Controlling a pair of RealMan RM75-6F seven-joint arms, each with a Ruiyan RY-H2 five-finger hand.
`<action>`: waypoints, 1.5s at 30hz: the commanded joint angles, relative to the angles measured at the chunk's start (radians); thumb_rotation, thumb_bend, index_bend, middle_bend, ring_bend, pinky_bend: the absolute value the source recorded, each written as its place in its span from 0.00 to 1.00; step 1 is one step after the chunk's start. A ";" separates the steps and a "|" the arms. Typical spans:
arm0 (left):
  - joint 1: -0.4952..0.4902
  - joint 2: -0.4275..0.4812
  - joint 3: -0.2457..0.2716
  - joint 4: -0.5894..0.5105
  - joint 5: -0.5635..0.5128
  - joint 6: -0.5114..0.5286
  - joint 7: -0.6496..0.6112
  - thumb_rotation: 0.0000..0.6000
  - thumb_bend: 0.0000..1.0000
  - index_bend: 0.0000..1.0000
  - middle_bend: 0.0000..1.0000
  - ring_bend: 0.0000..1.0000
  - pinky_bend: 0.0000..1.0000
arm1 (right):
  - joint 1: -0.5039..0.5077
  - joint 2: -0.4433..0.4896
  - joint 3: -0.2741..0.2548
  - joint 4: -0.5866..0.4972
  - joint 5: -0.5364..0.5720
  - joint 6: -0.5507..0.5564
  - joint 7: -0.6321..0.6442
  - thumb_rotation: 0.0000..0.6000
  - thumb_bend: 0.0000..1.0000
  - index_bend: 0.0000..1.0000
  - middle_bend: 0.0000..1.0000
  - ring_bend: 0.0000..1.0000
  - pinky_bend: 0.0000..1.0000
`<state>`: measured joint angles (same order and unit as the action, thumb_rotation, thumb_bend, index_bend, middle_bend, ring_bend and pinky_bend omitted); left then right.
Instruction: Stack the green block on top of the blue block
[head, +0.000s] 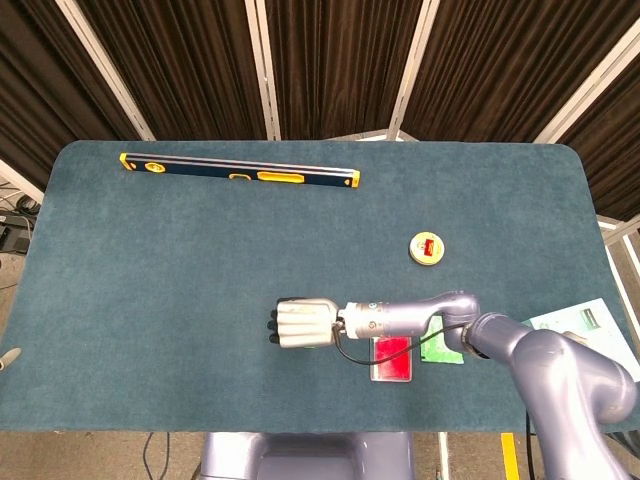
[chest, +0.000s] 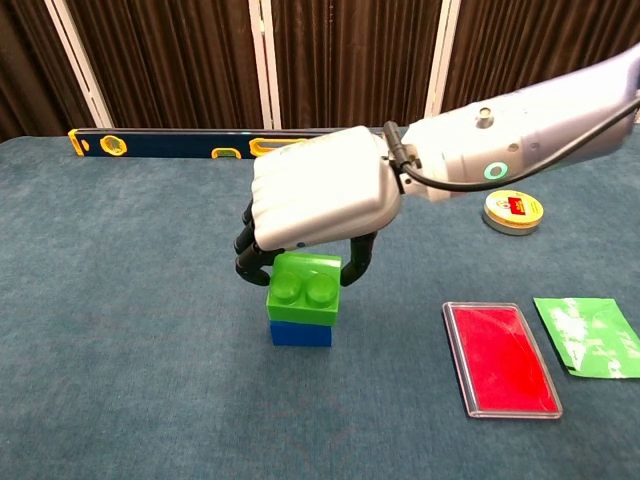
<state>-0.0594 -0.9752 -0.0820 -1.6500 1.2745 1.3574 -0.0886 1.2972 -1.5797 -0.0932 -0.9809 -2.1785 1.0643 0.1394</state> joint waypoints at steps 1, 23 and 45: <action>-0.003 0.000 -0.002 0.001 -0.006 -0.006 -0.002 1.00 0.00 0.00 0.00 0.00 0.00 | 0.018 -0.025 -0.012 0.036 0.010 0.006 0.032 1.00 0.65 0.50 0.61 0.50 0.69; -0.010 -0.005 -0.011 0.030 -0.031 -0.031 -0.019 1.00 0.00 0.00 0.00 0.00 0.00 | 0.062 -0.096 -0.075 0.171 0.049 0.023 0.064 1.00 0.63 0.50 0.61 0.50 0.68; -0.012 -0.012 -0.012 0.032 -0.041 -0.036 -0.004 1.00 0.00 0.00 0.00 0.00 0.00 | 0.058 -0.131 -0.130 0.229 0.090 -0.006 0.076 1.00 0.51 0.39 0.56 0.49 0.66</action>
<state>-0.0718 -0.9874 -0.0939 -1.6178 1.2339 1.3217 -0.0928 1.3554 -1.7079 -0.2209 -0.7547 -2.0879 1.0558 0.2162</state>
